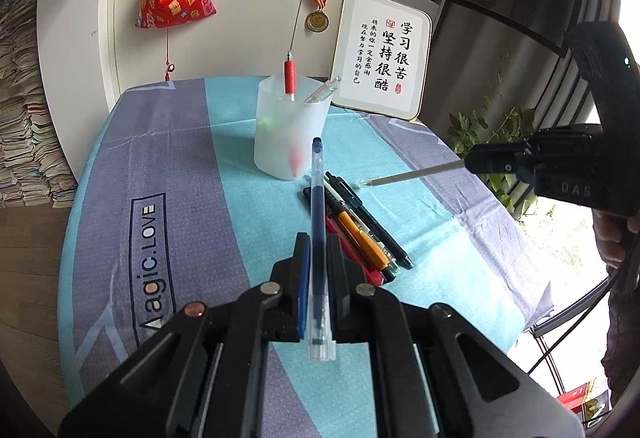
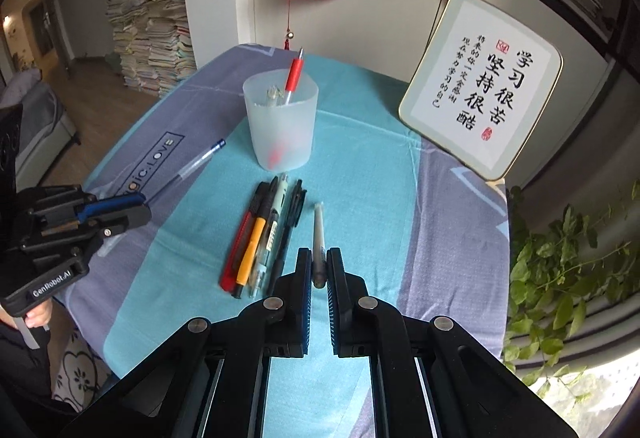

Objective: Organize stationery
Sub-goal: 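Lift the blue gel pen with the left gripper while the right gripper carries the white pen into the cup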

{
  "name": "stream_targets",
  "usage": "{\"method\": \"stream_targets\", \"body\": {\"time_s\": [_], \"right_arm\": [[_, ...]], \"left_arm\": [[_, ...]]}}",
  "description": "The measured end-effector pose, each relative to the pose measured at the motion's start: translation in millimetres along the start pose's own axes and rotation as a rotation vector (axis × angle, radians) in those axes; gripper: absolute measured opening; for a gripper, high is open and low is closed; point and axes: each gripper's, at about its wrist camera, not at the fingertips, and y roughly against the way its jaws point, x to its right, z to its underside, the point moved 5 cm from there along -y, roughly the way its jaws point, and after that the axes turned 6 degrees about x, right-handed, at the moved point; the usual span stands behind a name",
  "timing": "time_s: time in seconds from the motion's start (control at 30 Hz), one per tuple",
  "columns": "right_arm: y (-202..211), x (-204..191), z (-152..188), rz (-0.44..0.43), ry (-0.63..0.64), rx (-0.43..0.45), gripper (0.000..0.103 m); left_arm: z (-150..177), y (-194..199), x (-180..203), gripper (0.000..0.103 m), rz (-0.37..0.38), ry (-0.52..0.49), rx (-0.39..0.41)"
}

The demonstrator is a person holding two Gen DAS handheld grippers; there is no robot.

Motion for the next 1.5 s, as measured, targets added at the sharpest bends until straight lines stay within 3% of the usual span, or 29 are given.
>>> {"method": "stream_targets", "body": {"time_s": [0.27,0.6,0.87,0.97,1.5], "right_arm": [[20.1,-5.7,-43.4,-0.014,0.023,0.064,0.008],[50.8,-13.9,-122.9,-0.039,0.047,0.162,0.008],[16.2,-18.9,-143.6,-0.043,0.035,0.077,0.008],[3.0,-19.7,-143.4,-0.042,0.031,0.049,0.008],[-48.7,-5.2,-143.9,-0.065,-0.037,-0.041,0.008]], "left_arm": [[-5.1,11.1,-6.5,0.006,-0.007,0.013,0.027],[-22.0,22.9,-13.4,0.006,-0.009,0.018,0.077],[-47.5,17.0,-8.6,0.006,0.055,0.007,0.088],[-48.5,7.7,-8.8,0.006,0.079,-0.004,0.044],[-114.8,-44.5,-12.1,0.006,0.055,-0.272,-0.457]]}}
